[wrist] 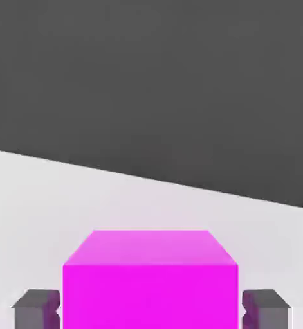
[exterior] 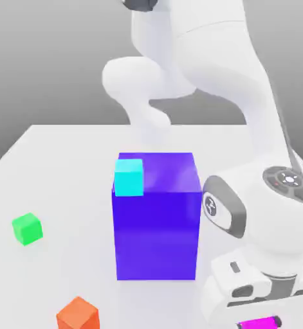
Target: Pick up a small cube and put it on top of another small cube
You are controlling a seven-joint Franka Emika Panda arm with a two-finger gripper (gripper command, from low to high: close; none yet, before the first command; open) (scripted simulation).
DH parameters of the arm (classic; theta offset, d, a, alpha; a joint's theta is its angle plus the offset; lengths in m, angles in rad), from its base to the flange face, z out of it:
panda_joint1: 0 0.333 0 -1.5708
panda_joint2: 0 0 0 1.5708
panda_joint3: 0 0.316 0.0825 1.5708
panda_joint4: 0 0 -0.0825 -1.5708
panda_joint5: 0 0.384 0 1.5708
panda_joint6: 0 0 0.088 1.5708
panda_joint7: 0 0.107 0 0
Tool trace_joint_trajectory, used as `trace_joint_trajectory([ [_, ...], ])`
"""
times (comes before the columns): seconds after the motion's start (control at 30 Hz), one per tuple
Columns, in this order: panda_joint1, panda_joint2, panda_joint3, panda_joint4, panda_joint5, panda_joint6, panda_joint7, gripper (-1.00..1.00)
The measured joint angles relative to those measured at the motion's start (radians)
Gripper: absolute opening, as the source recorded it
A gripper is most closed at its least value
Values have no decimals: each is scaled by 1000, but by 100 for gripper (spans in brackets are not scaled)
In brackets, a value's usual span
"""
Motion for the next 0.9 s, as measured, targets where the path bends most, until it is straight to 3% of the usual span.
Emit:
trace_joint_trajectory([
  [0.33,-114,-188,34,-75,89,-110,-117,-100],
  [0.9,-568,-464,-201,-359,232,-95,-597,-100],
])
